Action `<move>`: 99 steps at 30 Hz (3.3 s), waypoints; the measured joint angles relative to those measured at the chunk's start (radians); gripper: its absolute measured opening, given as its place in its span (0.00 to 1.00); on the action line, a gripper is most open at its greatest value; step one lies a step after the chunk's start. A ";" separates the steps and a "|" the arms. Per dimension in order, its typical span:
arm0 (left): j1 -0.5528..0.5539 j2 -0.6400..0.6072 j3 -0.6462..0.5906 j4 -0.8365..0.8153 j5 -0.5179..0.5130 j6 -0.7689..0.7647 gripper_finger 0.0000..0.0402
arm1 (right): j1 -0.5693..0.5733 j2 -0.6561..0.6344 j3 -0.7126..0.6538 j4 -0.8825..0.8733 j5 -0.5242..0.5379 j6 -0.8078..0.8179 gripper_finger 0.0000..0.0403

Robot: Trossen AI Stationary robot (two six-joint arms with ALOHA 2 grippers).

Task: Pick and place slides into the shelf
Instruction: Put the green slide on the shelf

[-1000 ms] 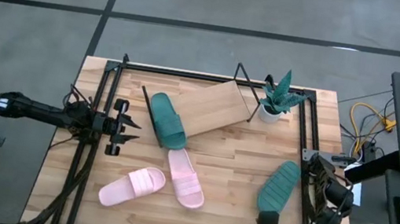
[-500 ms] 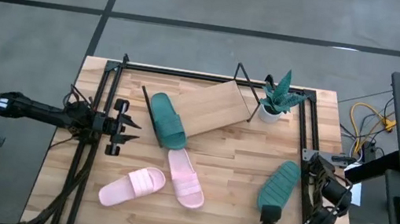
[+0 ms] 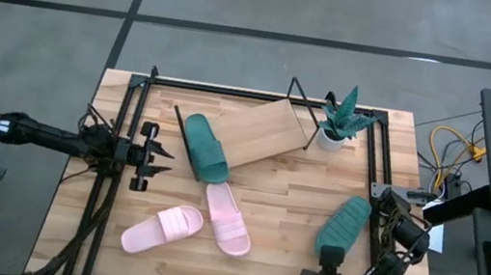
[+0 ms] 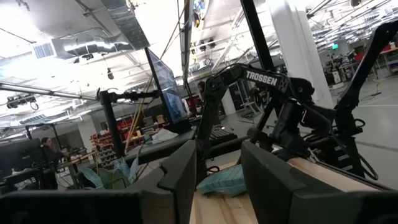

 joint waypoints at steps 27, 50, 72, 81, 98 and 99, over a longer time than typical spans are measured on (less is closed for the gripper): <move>0.000 0.001 0.000 -0.001 0.000 0.000 0.28 | -0.010 0.000 0.002 -0.001 -0.145 0.053 0.23; 0.000 0.001 0.000 -0.001 0.000 0.000 0.28 | 0.039 0.002 0.081 0.000 -0.136 0.105 0.45; 0.000 0.001 0.000 -0.001 0.000 0.000 0.28 | 0.197 -0.007 0.067 0.000 0.081 0.649 0.31; 0.000 0.001 0.000 0.000 0.000 0.000 0.28 | 0.216 -0.008 0.052 0.000 0.047 1.068 0.21; 0.000 0.001 0.000 0.007 0.000 0.007 0.28 | 0.107 -0.011 0.085 0.009 0.370 0.711 0.11; 0.000 0.001 0.000 0.007 0.000 0.007 0.28 | 0.088 -0.013 0.093 0.008 0.390 0.667 0.12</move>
